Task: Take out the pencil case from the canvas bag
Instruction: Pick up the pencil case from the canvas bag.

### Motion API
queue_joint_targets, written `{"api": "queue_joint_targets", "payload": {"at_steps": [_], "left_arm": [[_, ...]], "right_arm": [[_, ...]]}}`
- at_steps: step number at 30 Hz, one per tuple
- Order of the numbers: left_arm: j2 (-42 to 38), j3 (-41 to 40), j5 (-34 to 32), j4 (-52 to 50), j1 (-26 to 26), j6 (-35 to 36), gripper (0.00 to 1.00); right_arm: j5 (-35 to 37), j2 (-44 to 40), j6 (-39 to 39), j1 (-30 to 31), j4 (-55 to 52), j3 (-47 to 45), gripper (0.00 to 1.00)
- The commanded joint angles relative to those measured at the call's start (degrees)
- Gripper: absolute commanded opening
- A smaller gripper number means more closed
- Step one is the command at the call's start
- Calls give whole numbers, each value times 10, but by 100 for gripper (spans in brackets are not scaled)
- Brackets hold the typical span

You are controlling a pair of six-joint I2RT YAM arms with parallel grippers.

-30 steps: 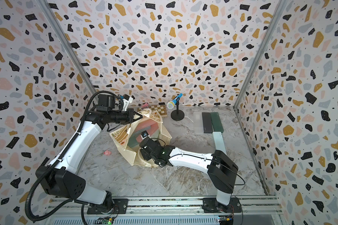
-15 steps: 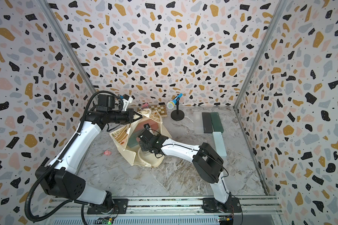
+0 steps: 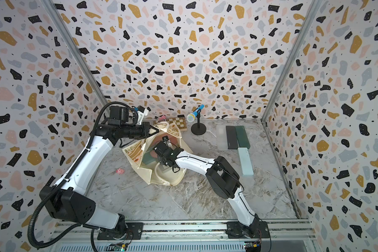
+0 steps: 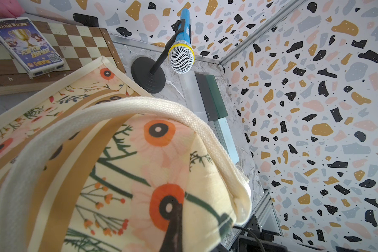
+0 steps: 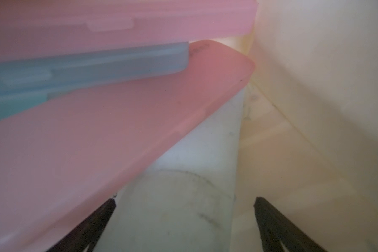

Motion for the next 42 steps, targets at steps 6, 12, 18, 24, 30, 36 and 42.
{"api": "queue_joint_targets", "payload": {"at_steps": [6, 12, 18, 24, 30, 36, 42], "left_arm": [[-25, 2, 23, 27, -1, 2, 0], [-25, 2, 24, 29, 0, 0, 0], [-25, 1, 24, 29, 0, 1, 0], [-23, 0, 19, 27, 2, 1, 0], [-23, 0, 19, 27, 6, 0, 0], [-21, -1, 15, 27, 8, -1, 0], [-18, -2, 9, 24, 15, -2, 0]], "right_arm": [[60, -51, 16, -4, 0, -26, 86], [41, -50, 15, -12, -1, -29, 87], [-5, -34, 17, -24, -9, -25, 88], [-31, -37, 22, -27, -5, -39, 85], [-40, -54, 19, -27, 3, -50, 75], [-53, -92, 21, -25, 25, -81, 69], [-60, -135, 17, -10, 32, -110, 65]]}}
